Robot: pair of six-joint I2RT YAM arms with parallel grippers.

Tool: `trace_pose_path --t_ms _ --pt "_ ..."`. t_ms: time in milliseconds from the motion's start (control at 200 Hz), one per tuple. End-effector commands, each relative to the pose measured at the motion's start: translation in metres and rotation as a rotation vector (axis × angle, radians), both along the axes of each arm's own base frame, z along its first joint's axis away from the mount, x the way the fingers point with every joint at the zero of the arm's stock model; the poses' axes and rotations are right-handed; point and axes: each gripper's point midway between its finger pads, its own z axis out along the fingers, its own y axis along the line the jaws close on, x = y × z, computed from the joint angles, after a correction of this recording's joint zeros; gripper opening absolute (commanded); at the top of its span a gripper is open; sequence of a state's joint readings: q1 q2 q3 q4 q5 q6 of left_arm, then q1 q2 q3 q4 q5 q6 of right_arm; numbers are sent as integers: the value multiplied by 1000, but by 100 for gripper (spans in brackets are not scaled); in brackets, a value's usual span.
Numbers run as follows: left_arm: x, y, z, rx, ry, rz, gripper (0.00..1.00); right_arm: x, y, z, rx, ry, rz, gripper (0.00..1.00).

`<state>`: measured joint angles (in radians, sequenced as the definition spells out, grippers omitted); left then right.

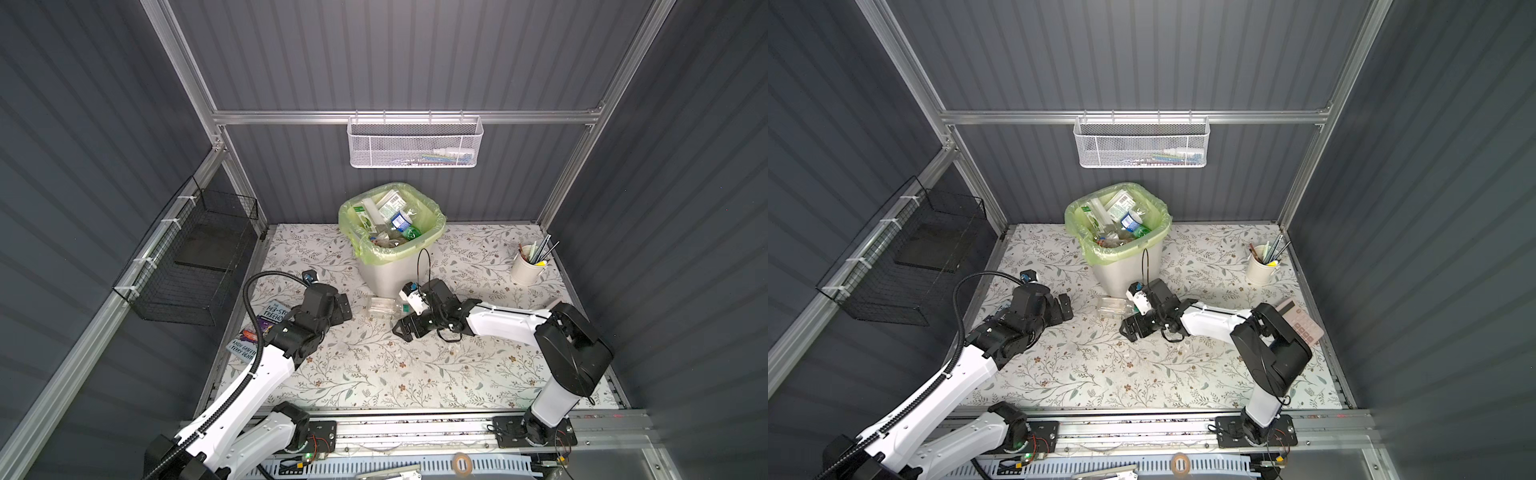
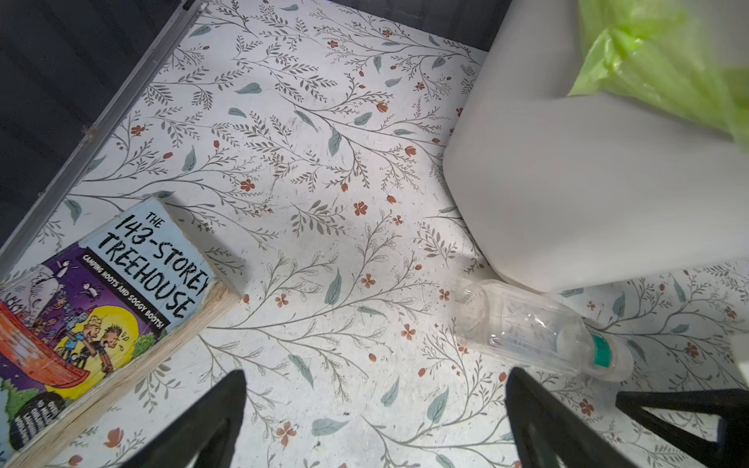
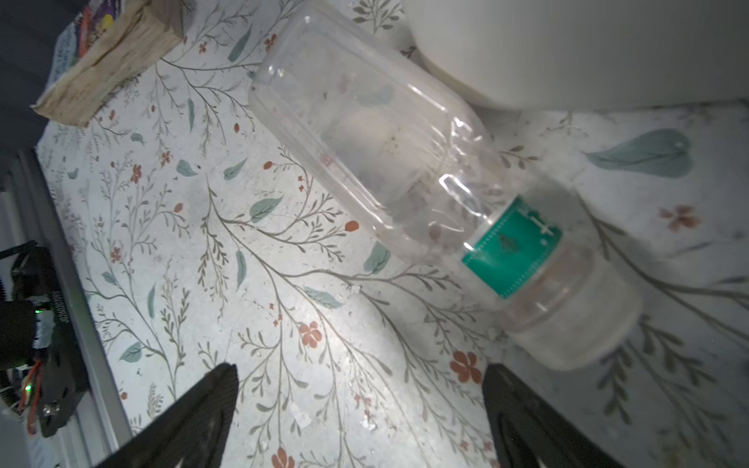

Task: Throw the plastic bottles in the bin
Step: 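Withdraw the left gripper while the right gripper reaches to the green-cap clear bottle, then close the right gripper on the green-cap bottle beside the bin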

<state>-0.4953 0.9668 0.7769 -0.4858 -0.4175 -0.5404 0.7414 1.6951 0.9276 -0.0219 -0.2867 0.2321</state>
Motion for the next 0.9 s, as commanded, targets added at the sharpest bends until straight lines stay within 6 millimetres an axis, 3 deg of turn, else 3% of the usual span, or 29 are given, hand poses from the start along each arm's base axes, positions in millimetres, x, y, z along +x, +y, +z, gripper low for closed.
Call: trace_pose_path --t_ms 0,220,455,605,895 --pt "-3 0 -6 -6 14 -6 100 23 -18 13 -51 -133 -110 99" --pt "-2 -3 -16 -10 27 -20 100 42 -20 19 -36 -201 -151 99" --pt "-2 -4 -18 -12 21 -29 100 50 6 -1 38 -83 -83 99" --pt "-3 -5 -19 -15 12 -39 100 36 28 5 151 -3 -12 98" --pt "-3 -5 -23 -3 10 -51 100 -16 37 5 146 43 47 92"
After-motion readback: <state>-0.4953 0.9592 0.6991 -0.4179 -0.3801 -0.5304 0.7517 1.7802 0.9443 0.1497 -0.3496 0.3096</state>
